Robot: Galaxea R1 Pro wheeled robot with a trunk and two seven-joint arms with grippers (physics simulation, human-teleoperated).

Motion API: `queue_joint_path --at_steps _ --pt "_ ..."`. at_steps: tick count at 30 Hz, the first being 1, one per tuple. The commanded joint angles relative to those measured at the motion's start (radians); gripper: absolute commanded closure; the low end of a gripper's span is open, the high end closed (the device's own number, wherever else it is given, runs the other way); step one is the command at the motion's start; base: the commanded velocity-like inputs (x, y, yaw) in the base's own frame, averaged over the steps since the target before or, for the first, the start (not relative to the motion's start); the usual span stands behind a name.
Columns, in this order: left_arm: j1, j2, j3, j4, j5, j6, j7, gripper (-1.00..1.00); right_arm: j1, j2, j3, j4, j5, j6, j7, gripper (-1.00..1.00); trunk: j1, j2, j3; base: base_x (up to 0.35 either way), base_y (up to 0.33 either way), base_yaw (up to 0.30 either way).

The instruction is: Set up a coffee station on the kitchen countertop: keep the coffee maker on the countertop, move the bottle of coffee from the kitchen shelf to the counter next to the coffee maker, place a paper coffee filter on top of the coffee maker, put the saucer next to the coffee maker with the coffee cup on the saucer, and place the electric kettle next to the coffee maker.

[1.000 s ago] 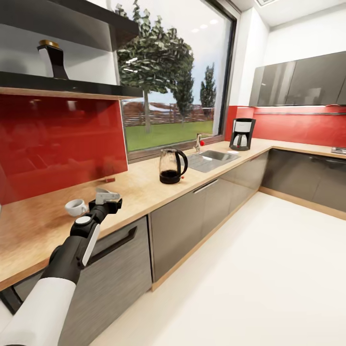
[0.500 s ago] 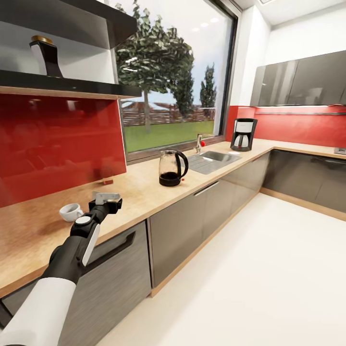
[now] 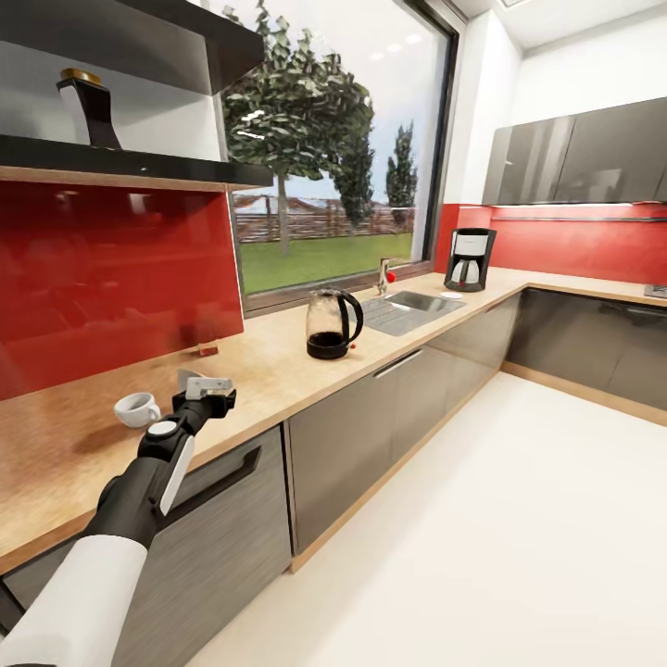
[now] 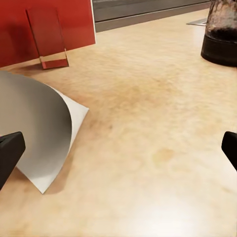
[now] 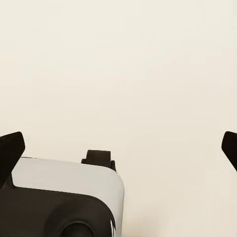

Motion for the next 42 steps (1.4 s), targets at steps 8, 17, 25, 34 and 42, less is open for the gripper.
queue_joint_path --at_steps 8,17,25,34,42 --pt "0.000 0.000 0.008 -0.001 -0.001 0.005 0.000 -1.00 -0.001 0.000 0.000 0.001 0.007 -0.003 0.001 -1.00 0.000 -0.001 -0.001 0.036 0.050 0.000" --pt "0.000 0.000 0.013 -0.001 -0.001 0.005 0.000 -1.00 -0.001 0.000 0.000 0.001 0.007 -0.003 0.000 -1.00 0.000 -0.001 -0.001 0.011 0.014 0.000" --pt "0.000 0.000 0.013 0.001 -0.002 0.005 0.000 -1.00 -0.001 0.000 0.000 0.001 0.007 -0.003 0.000 -1.00 0.000 -0.001 -0.001 0.073 0.001 0.000" --pt "0.000 0.000 0.013 0.030 -0.001 0.002 0.000 -1.00 -0.001 0.000 0.000 0.001 0.007 -0.003 0.000 -1.00 0.000 -0.001 -0.001 0.005 0.000 0.000" --pt "0.000 0.000 0.014 0.046 -0.003 -0.057 0.001 -1.00 -0.001 0.000 0.000 0.001 0.007 -0.003 0.000 -1.00 0.000 -0.001 -0.001 0.000 0.000 0.000"
